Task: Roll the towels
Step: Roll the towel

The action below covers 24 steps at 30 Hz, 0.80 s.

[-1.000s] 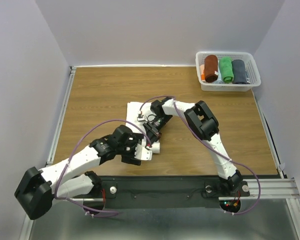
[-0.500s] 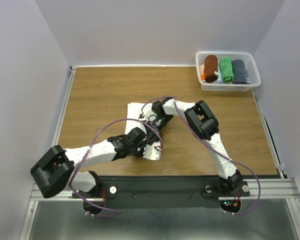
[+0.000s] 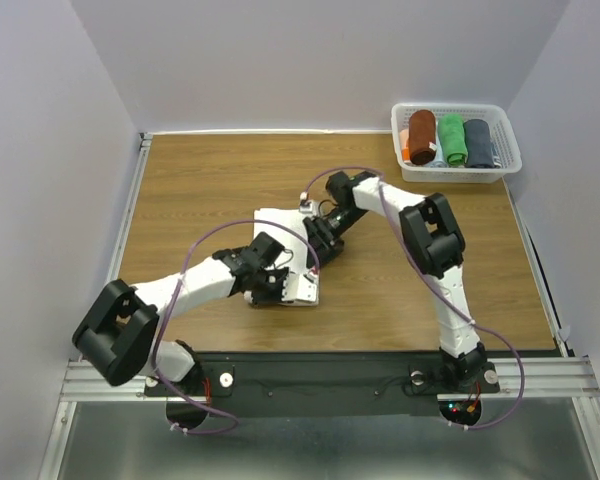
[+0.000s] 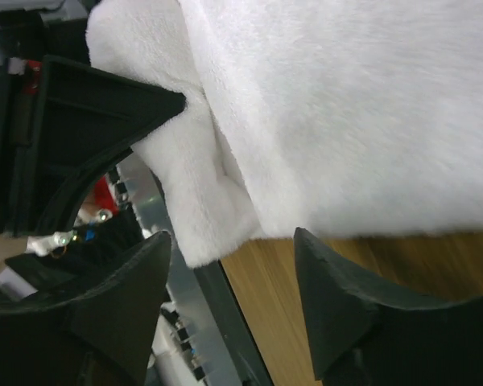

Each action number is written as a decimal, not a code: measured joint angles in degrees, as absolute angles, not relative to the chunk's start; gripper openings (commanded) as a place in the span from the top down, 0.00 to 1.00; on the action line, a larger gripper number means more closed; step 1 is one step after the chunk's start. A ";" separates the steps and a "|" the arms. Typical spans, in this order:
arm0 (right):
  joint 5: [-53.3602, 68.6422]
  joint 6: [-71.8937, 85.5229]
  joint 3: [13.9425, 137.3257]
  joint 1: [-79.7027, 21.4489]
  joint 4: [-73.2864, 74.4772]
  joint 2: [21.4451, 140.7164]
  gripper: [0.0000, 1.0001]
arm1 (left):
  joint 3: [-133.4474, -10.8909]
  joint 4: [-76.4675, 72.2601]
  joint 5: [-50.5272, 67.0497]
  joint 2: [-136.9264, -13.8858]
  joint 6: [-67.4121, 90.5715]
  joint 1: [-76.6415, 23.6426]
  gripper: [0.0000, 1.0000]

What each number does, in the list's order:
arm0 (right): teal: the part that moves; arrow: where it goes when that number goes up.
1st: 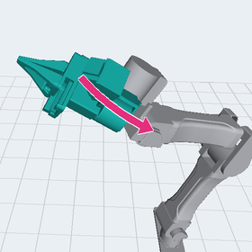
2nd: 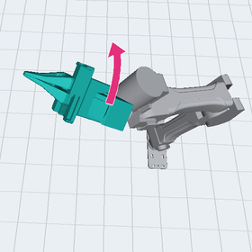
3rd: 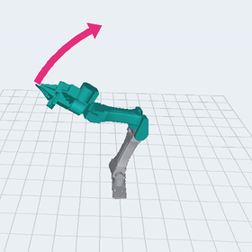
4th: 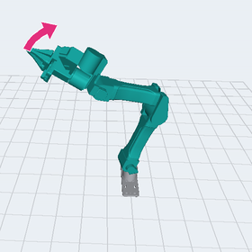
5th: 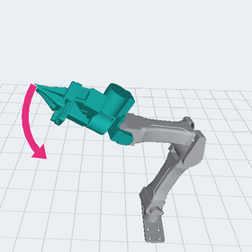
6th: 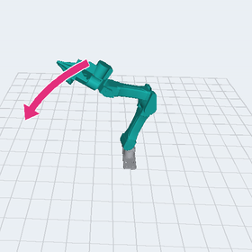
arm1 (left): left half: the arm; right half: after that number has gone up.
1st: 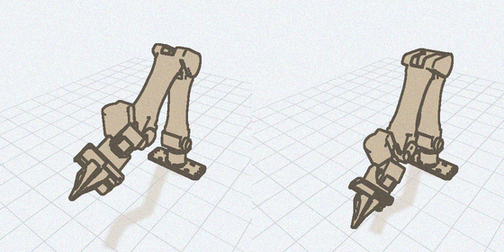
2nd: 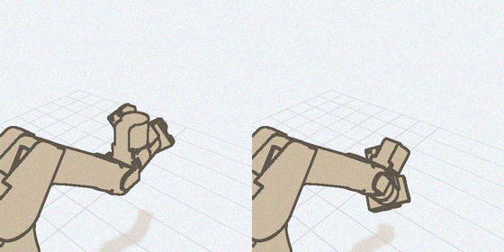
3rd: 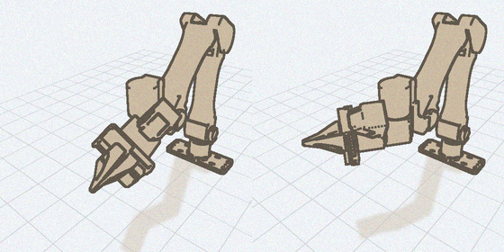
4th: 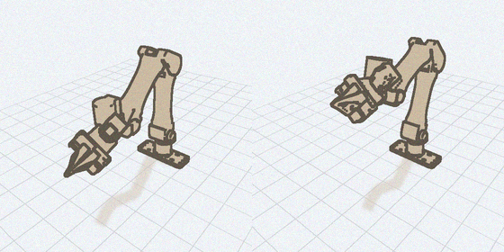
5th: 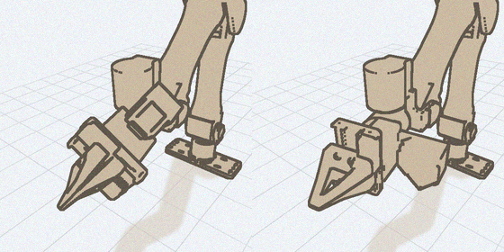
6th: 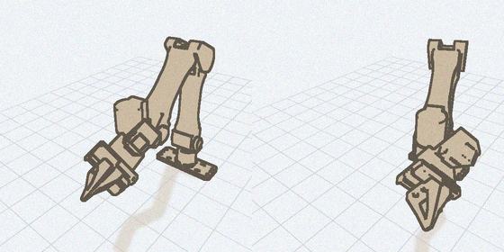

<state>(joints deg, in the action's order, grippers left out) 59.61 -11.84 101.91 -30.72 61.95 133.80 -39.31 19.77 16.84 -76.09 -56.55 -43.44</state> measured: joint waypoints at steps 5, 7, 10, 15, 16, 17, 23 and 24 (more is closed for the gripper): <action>55.61 -10.79 101.95 -24.60 59.22 126.65 0.29 | -48.10 28.84 25.30 -84.62 -59.24 -37.10 0.88; 55.09 -10.66 101.95 -22.35 58.48 123.83 0.28 | -52.45 33.12 28.51 -88.97 -60.40 -35.11 0.87; 54.08 -10.90 100.44 -19.31 56.18 117.73 0.20 | -57.78 38.72 33.04 -94.72 -61.87 -32.49 0.85; 52.14 -14.22 92.55 -17.89 52.40 103.31 0.16 | -66.43 47.72 38.02 -103.70 -63.88 -29.74 0.81; 52.03 -14.79 91.55 -18.11 51.81 101.62 0.16 | -67.99 49.28 38.96 -105.58 -64.12 -29.28 0.81; 51.59 -15.55 89.82 -18.55 51.03 99.15 0.16 | -70.24 51.66 40.12 -107.94 -64.64 -28.49 0.80; 42.02 -19.00 82.52 -27.29 46.06 92.58 0.24 | -79.07 61.69 45.67 -117.73 -66.19 -24.95 0.80; 39.05 -19.53 81.36 -29.80 44.73 92.33 0.26 | -81.32 64.10 46.46 -119.94 -66.32 -24.47 0.80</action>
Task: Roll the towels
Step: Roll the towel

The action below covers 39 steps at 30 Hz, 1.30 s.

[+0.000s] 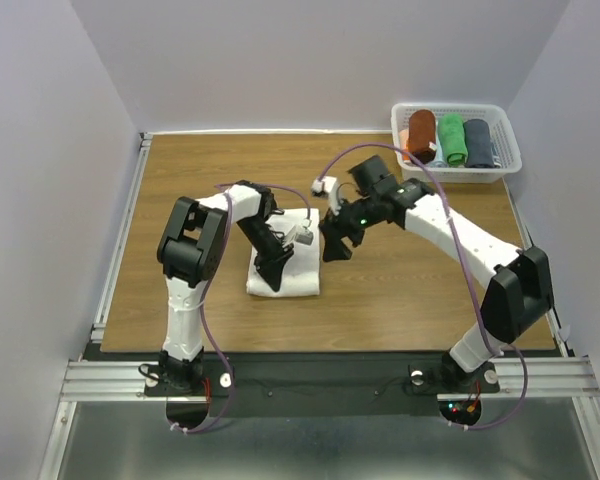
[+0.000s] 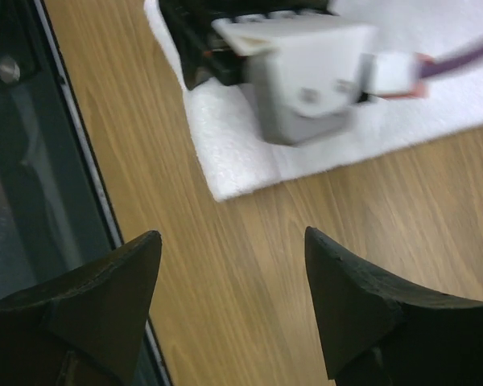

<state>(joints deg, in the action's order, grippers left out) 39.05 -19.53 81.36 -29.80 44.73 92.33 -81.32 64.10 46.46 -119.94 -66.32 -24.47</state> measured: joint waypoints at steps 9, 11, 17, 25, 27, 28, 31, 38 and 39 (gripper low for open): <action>17.87 -22.98 75.90 -50.96 32.82 94.63 0.17 | -89.06 73.21 49.54 -127.98 -67.16 -22.37 0.75; 14.20 -23.88 75.16 -54.06 28.71 96.88 0.12 | -89.97 74.17 49.54 -128.88 -67.16 -22.37 0.73; 7.05 -26.79 67.09 -58.15 17.72 100.73 0.11 | -91.00 75.37 49.69 -129.93 -67.22 -22.22 0.69; 3.99 -29.82 62.33 -58.19 9.72 103.57 0.77 | -91.02 75.44 50.30 -130.08 -67.20 -21.69 0.59; 4.03 -30.17 61.34 -58.15 8.10 103.63 0.99 | -91.02 75.13 50.46 -130.08 -67.07 -21.52 0.46; 4.23 -30.26 60.99 -58.15 7.29 103.50 1.00 | -91.05 74.94 50.50 -130.08 -66.98 -21.39 0.43; 5.52 -30.65 59.66 -58.06 5.67 102.91 0.99 | -91.05 75.22 51.46 -129.84 -66.32 -20.56 0.28; 14.96 -30.06 60.18 -54.33 7.38 102.76 0.99 | -89.78 72.03 50.85 -124.38 -66.98 -17.10 0.01; 16.99 -29.69 60.60 -53.39 8.69 102.76 0.99 | -89.03 69.38 49.36 -122.37 -67.40 -15.79 0.01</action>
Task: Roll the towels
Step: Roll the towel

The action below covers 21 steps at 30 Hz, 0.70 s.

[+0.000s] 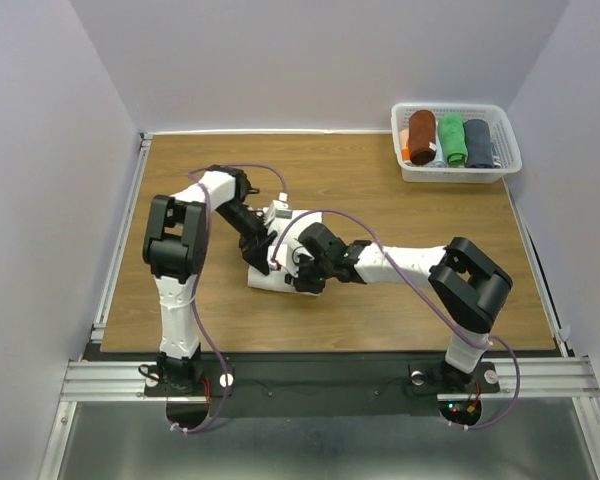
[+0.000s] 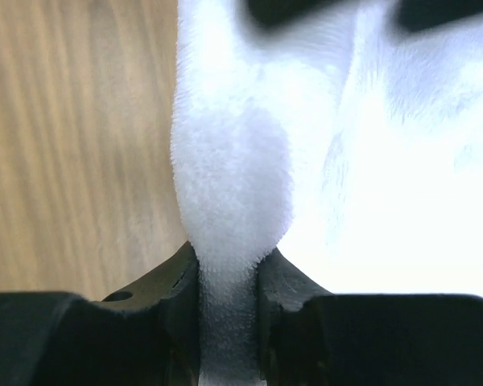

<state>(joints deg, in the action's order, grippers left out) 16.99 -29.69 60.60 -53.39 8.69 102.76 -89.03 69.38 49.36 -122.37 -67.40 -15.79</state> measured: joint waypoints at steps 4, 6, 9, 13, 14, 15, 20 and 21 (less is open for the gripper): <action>22.81 -28.01 62.63 -51.31 13.26 103.28 1.00 | -88.09 64.99 47.92 -118.24 -67.81 -10.57 0.01; 25.65 -27.16 64.18 -50.94 16.19 104.22 1.00 | -88.09 63.31 47.00 -116.81 -68.38 -7.27 0.01; 31.22 -25.78 67.59 -50.76 21.74 106.45 0.99 | -87.37 59.53 46.28 -114.32 -68.77 -1.10 0.01; 38.33 -23.88 73.23 -49.36 28.05 111.13 0.99 | -80.44 52.95 45.63 -105.56 -68.29 4.86 0.01; 40.10 -23.44 74.52 -48.86 29.43 112.36 1.00 | -77.69 50.94 45.15 -102.02 -68.29 5.37 0.01; 42.17 -22.92 76.31 -48.07 31.09 114.17 1.00 | -74.35 48.97 44.93 -97.47 -68.07 5.37 0.01; 51.79 -21.19 83.31 -44.45 39.13 121.95 0.99 | -58.70 40.69 42.26 -75.44 -68.53 0.03 0.01; 52.93 -21.04 84.33 -43.90 40.42 123.11 1.00 | -55.53 39.64 41.34 -71.42 -68.62 -2.31 0.01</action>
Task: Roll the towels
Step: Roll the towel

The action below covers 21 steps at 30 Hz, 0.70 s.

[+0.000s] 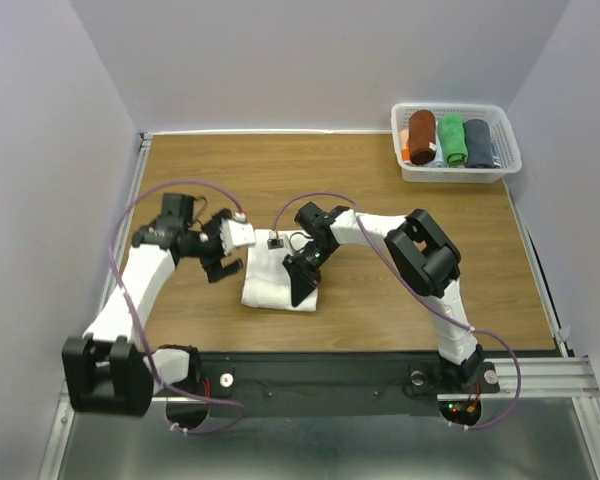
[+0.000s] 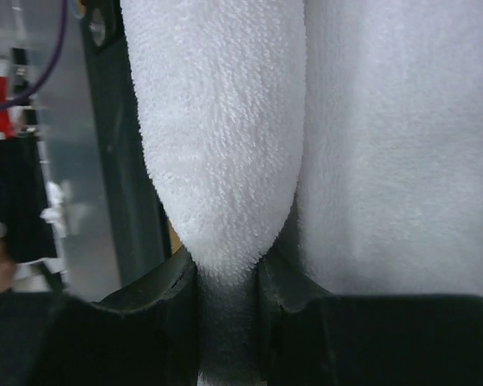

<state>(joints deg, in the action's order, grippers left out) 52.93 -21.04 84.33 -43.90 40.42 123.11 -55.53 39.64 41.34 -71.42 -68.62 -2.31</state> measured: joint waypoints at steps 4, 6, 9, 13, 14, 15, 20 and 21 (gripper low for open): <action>58.85 -20.75 90.41 -42.17 47.64 129.19 0.99 | -44.49 35.22 35.99 -59.31 -68.31 -14.68 0.01; 60.95 -20.86 93.41 -41.58 51.24 132.00 1.00 | -39.62 32.69 31.97 -55.51 -67.13 -22.28 0.01; 63.86 -21.04 96.75 -40.80 55.86 135.57 0.99 | -35.97 28.56 26.35 -54.81 -64.82 -32.16 0.01; 67.75 -23.11 101.21 -39.70 63.16 140.27 0.99 | -35.16 23.59 21.54 -58.24 -62.00 -41.04 0.01; 68.49 -23.99 102.04 -39.42 65.06 141.23 0.99 | -35.16 22.00 20.62 -59.90 -61.36 -42.83 0.01; 68.86 -24.45 102.37 -39.29 66.19 141.73 0.98 | -35.14 20.32 19.16 -61.43 -60.84 -43.99 0.01; 70.15 -26.96 102.96 -38.96 70.74 142.98 0.96 | -35.05 14.15 11.94 -71.18 -59.77 -47.97 0.05; 70.57 -27.46 103.04 -38.96 71.57 143.20 0.95 | -35.05 13.63 11.14 -72.38 -59.64 -48.10 0.15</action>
